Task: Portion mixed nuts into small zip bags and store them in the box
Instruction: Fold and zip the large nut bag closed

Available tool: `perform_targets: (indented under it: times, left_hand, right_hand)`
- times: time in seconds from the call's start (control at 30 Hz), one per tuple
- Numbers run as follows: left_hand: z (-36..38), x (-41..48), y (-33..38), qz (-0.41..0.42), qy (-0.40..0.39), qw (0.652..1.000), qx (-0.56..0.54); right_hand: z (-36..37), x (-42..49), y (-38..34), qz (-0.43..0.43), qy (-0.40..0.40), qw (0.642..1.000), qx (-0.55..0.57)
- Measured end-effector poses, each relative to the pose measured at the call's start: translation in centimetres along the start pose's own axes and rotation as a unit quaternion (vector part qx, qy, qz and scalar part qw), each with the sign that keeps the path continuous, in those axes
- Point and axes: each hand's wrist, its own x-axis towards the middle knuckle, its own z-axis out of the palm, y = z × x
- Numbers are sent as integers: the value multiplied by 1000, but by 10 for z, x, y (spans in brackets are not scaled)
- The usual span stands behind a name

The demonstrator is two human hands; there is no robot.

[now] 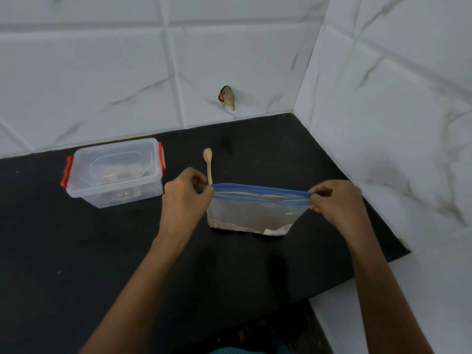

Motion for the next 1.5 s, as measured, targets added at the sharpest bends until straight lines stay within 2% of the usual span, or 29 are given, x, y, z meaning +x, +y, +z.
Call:
perform_targets:
  times: [0.27,0.47,0.53,0.73,0.97,1.13,1.33,1.4,1.5]
  left_hand:
    - [4,-4,-1,4,-4,1000,3]
    - [3,0,-2,-26,-22,999,7]
    - [1,1,-3,-30,-15,999,13]
    - [0,1,1,5,-31,999,42]
    - [1,1,2,27,-59,994,84]
    - [-2,5,-2,15,-53,998,26]
    - [-10,10,-15,-42,-143,979,-137]
    - [-9,9,-21,-42,-145,973,-176]
    - [-5,9,-27,-35,-109,969,-218]
  right_hand:
    - [1,0,3,20,3,999,44]
    - [3,0,2,-3,-8,999,-48]
    - [2,2,3,-6,-13,999,-40]
    - [1,3,4,-3,0,1000,23]
    - [7,3,6,-15,42,999,4]
    - [0,6,8,8,21,995,102]
    - [-9,9,21,-6,-58,979,197]
    - [-6,10,25,-24,-80,974,208]
    - [4,11,29,-54,-34,980,188]
